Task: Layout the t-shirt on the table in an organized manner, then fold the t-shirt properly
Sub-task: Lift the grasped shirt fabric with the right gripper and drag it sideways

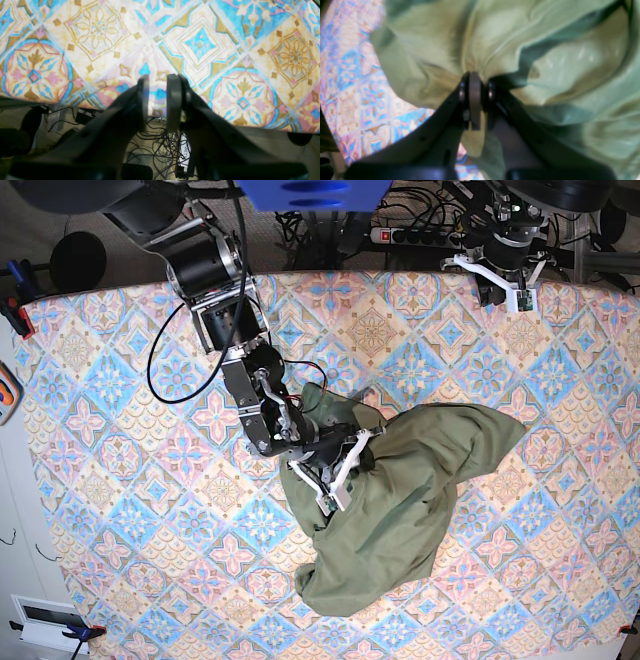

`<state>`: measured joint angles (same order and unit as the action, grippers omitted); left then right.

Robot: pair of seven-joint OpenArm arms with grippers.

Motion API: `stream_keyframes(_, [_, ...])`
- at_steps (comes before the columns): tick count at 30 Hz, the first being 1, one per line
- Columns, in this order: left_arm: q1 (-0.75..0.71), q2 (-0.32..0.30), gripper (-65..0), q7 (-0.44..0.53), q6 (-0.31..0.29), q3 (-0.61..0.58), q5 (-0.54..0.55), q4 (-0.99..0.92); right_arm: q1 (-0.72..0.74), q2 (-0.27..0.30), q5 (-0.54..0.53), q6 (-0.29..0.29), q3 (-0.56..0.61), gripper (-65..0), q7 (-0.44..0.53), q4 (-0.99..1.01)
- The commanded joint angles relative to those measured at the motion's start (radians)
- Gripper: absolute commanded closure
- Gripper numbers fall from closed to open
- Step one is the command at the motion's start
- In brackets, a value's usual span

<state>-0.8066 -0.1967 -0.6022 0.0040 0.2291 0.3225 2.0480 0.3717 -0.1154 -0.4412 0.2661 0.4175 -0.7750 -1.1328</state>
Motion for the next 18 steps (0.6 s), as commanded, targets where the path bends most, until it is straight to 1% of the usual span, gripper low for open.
stream_keyframes(1, [-0.006, -0.005, -12.6, 0.018, 0.000, 0.006, 0.005, 0.018, 0.037, -0.013, -0.017, 0.011, -0.002, -0.6, 0.036, -0.066])
stream_keyframes(3, [-0.004, -0.005, -12.5, 0.021, 0.000, 0.006, 0.005, 0.018, 0.037, -0.011, -0.017, 0.011, -0.002, -0.6, 0.033, -0.137])
stream_keyframes(7, [-0.003, -0.008, -12.5, 0.026, 0.000, 0.006, 0.004, 0.018, 0.010, 0.009, -0.017, 0.014, -0.038, -0.5, -0.021, -0.226])
stream_keyframes(10, [0.017, -0.010, -12.4, 0.026, 0.000, 0.005, 0.002, 0.018, -0.033, 0.009, -0.017, 0.060, -0.081, -0.5, -0.021, -0.290])
stream_keyframes(12, [0.034, -0.010, -12.4, 0.024, 0.000, 0.005, -0.006, 0.018, -0.049, 0.009, -0.017, 0.114, -0.110, -0.5, -0.021, -0.338])
stream_keyframes(14, [0.039, -0.011, -12.3, 0.024, 0.000, 0.005, -0.006, 0.018, -0.049, 0.010, -0.018, 0.150, -0.125, -0.5, -0.027, -0.372])
stream_keyframes(16, [0.056, -0.011, -12.3, 0.021, 0.000, 0.005, -0.006, 0.018, -0.053, 0.018, -0.018, 0.167, -0.125, -0.5, -0.028, -0.392])
stream_keyframes(18, [0.062, -0.011, -12.3, 0.018, 0.000, 0.006, -0.007, 0.018, -0.083, 0.029, -0.018, 0.169, -0.125, -0.4, -0.028, -0.405])
